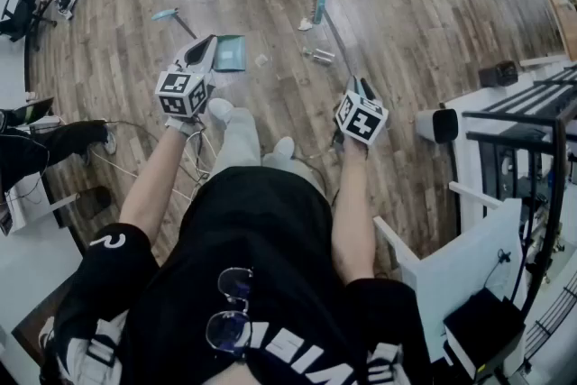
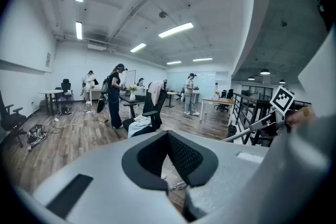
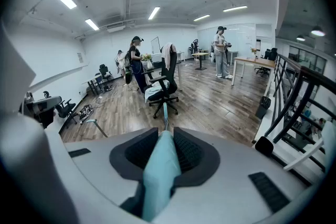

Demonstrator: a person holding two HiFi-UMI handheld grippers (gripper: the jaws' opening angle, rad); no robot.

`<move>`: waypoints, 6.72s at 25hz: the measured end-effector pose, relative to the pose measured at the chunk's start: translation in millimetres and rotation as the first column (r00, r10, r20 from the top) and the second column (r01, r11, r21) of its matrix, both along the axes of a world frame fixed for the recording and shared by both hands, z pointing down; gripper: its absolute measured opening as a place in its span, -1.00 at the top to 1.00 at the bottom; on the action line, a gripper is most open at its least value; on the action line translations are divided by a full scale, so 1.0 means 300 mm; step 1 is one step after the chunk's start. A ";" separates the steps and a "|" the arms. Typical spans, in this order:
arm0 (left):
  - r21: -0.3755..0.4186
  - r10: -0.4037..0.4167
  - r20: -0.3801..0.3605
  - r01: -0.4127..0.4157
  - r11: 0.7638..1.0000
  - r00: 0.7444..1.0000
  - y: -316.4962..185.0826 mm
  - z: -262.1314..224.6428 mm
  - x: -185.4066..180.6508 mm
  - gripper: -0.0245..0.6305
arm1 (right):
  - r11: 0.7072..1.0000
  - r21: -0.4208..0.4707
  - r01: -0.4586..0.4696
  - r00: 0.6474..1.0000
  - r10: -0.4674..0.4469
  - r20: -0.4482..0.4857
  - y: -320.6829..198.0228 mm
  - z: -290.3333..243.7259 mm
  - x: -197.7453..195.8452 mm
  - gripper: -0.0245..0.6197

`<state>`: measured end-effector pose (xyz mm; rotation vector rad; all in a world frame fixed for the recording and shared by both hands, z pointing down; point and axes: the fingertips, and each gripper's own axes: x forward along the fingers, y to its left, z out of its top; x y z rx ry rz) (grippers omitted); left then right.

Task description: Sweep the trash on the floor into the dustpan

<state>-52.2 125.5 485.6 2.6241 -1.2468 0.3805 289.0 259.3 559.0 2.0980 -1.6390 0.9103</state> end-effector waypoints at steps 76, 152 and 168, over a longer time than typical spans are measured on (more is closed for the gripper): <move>-0.165 0.191 0.002 -0.188 0.968 0.982 -1.035 0.173 0.461 0.93 | 0.954 -0.162 -0.252 0.967 0.256 0.002 -0.694 0.125 0.367 0.66; -0.447 -0.109 0.047 0.119 0.887 0.993 -0.795 0.730 -0.322 0.93 | 0.853 -0.507 0.124 0.979 -0.023 0.201 -0.775 0.968 -0.570 0.66; -0.454 -0.233 0.041 0.226 0.862 0.972 -0.809 0.761 -0.860 0.93 | 0.875 -0.451 0.173 0.966 -0.061 0.250 -0.997 0.961 -1.145 0.66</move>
